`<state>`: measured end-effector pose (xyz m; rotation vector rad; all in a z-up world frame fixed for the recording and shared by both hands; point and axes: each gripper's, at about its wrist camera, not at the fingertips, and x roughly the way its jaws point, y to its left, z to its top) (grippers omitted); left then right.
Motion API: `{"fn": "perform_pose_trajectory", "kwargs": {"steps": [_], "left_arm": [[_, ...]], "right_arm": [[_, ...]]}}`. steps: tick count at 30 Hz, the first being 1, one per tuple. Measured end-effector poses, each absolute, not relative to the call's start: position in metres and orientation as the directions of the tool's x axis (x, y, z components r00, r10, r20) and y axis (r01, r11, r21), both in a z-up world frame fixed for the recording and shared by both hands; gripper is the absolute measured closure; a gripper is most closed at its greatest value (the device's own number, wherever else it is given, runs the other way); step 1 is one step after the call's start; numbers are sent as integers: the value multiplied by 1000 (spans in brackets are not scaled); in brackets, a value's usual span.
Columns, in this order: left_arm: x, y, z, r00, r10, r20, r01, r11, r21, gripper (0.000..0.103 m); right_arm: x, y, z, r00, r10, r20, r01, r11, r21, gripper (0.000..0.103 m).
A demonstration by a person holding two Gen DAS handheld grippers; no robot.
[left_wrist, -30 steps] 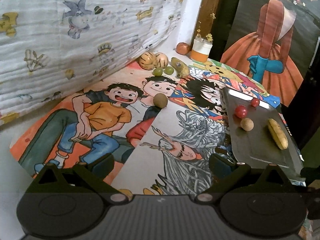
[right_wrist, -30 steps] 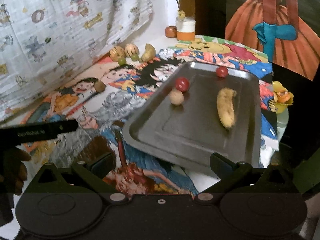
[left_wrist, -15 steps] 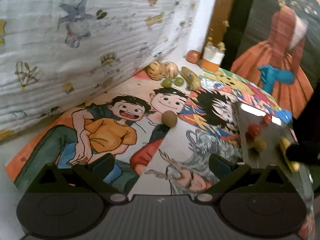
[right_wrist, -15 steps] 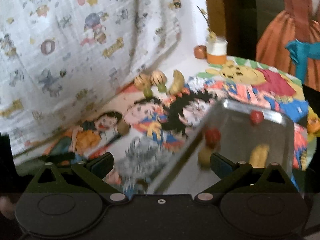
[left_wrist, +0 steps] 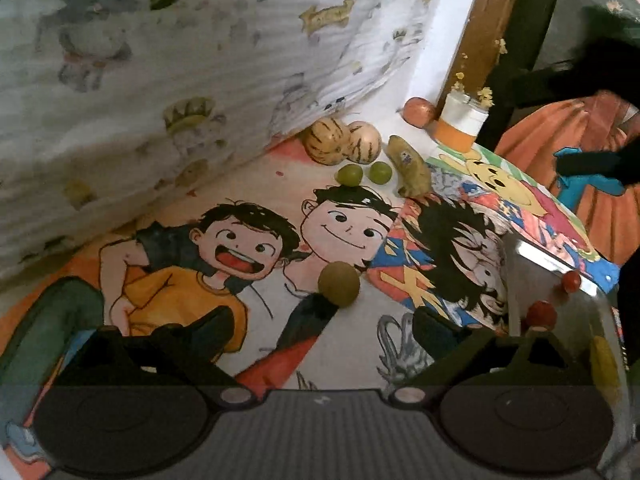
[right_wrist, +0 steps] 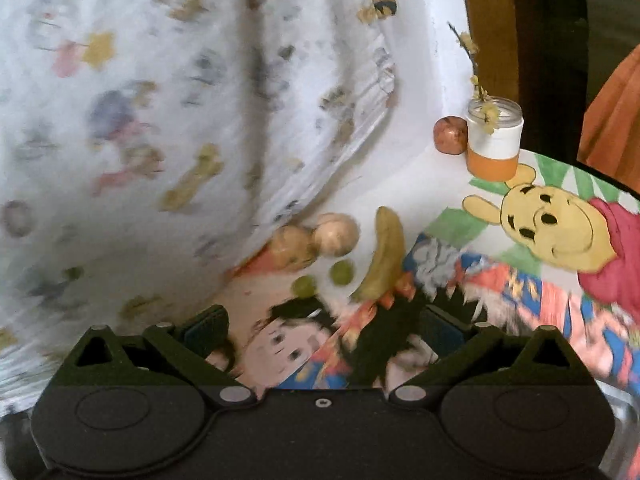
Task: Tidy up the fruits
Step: 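Move the right gripper to the yellow banana while the left gripper approaches a brown round fruit, then grasp the banana with the right gripper while the left gripper grasps the brown round fruit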
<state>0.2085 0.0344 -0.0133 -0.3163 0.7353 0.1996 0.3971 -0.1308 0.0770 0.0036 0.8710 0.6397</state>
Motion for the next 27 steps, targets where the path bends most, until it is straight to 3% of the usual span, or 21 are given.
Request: {"fn": "perform_pose_trajectory", "kwargs": {"steps": [10,18,21,27], "left_arm": [[225,29,-24,755,112,-645,-279,946,-162,26],[238,25,-28,775,113,-622,-253,957,-141,63],[244,26,-28,777,101,-621,-244,958,-149,70],[257,28,-30,780,85,-619,-236,958,-165,75]], "right_arm": [[464,-111,18,509,479,-715,-502,840,204,19],[491,-88,-6,533,432,-728,-493,857,147,40],[497,-80,-11,536,415,-736,-494,861,126,49],[503,-74,-18,553,381,-741,-488,869,82,58]]}}
